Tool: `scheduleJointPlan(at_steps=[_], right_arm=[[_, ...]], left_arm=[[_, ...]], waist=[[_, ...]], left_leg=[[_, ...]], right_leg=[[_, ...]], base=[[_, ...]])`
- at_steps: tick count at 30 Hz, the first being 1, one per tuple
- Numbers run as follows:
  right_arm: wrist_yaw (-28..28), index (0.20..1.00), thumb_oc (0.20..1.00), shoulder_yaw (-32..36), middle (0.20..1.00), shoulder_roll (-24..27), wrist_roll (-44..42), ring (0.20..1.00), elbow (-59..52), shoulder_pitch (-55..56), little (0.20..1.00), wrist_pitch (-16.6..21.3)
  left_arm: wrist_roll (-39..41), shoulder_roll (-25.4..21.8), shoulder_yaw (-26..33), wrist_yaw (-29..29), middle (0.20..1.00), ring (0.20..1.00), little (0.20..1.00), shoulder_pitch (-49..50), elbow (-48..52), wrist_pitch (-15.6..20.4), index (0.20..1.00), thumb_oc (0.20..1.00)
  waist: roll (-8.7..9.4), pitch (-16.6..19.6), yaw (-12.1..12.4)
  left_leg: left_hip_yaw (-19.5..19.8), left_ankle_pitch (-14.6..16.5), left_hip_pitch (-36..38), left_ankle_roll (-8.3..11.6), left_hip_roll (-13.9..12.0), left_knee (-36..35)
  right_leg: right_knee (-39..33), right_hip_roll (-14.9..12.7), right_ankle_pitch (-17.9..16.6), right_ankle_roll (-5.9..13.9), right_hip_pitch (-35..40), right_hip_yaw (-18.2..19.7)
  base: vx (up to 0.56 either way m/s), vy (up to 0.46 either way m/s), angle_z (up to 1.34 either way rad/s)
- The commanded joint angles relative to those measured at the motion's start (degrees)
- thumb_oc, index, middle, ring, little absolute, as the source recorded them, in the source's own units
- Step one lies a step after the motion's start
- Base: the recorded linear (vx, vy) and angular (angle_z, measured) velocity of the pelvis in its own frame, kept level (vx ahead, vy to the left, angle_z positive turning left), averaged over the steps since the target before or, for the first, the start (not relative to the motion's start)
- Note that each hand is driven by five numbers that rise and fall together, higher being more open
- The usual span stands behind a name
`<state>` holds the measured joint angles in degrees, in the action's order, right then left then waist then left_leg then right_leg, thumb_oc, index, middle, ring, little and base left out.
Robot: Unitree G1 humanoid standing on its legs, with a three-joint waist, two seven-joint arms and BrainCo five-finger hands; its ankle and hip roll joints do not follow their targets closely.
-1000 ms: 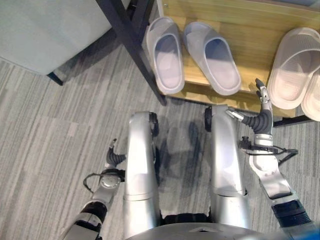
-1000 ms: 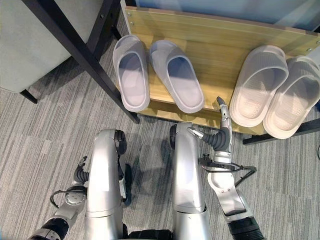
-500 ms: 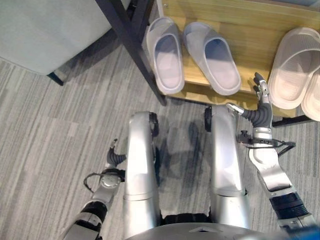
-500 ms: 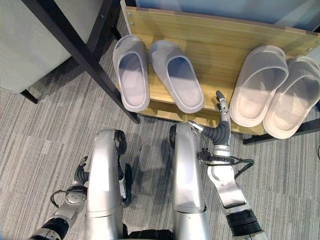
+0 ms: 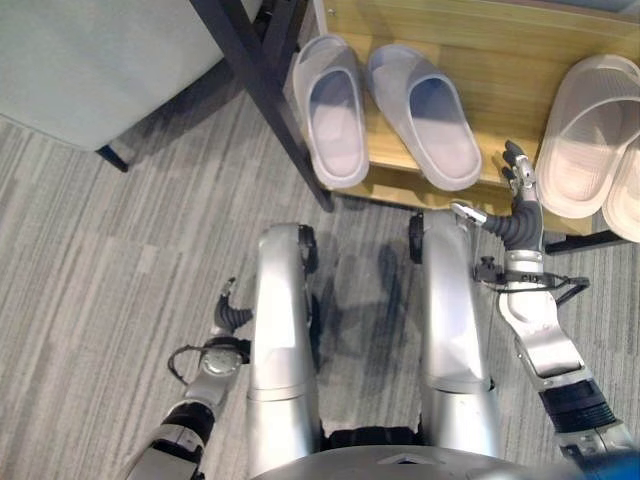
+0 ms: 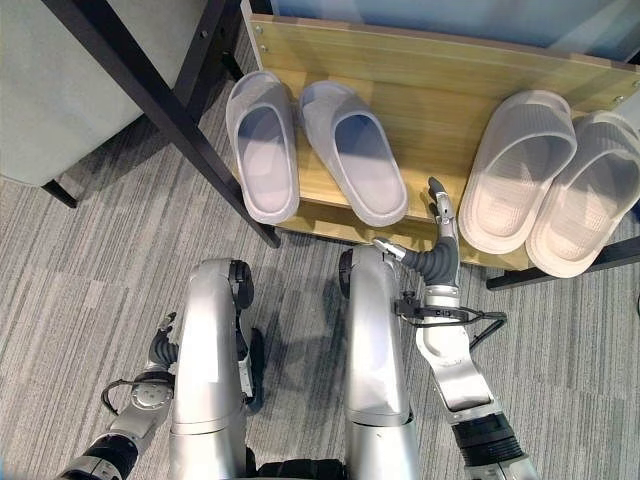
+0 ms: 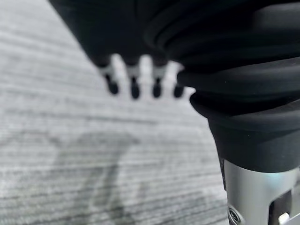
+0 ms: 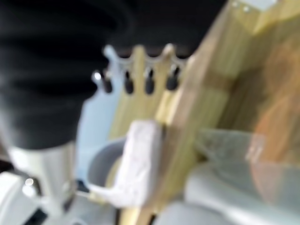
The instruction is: Arrange the slippers neatly on the shoe rack.
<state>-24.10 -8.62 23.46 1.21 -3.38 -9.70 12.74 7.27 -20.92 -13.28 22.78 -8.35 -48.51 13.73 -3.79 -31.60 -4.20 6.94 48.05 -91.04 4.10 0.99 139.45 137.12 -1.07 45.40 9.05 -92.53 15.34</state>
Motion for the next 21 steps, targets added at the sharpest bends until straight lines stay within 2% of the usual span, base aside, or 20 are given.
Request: scheduleJointPlan(at_steps=[1,21], right_arm=[[2.1,1.0,1.0,-9.23,1.0,-0.39,-1.78,1.0,-6.35,-2.75,1.0,1.29],[6.27,1.0,1.0,-15.68,1.0,-1.74,-3.47,1.0,-9.26,-5.19,1.0,1.34]], left_arm=[[-1.23,-0.83,-3.38,0.4,1.0,1.0,1.0,0.74,0.88,0.36,1.0,1.0],[-1.75,-0.81,-3.99,1.17,1.0,1.0,1.0,-0.23,0.95,0.0,1.0,1.0]], waist=[[-0.51,1.8,5.6],[-0.35,1.8,6.0]], left_leg=[[-3.52,-2.35,1.09,-5.93,3.41,2.55],[-3.71,-2.31,1.09,-5.85,3.5,2.58]], right_leg=[[1.22,-0.07,-13.37,-9.19,6.15,4.51],[1.3,0.02,-13.22,-9.42,6.07,4.7]], base=[[0.0,0.0,0.0],[0.0,0.0,0.0]])
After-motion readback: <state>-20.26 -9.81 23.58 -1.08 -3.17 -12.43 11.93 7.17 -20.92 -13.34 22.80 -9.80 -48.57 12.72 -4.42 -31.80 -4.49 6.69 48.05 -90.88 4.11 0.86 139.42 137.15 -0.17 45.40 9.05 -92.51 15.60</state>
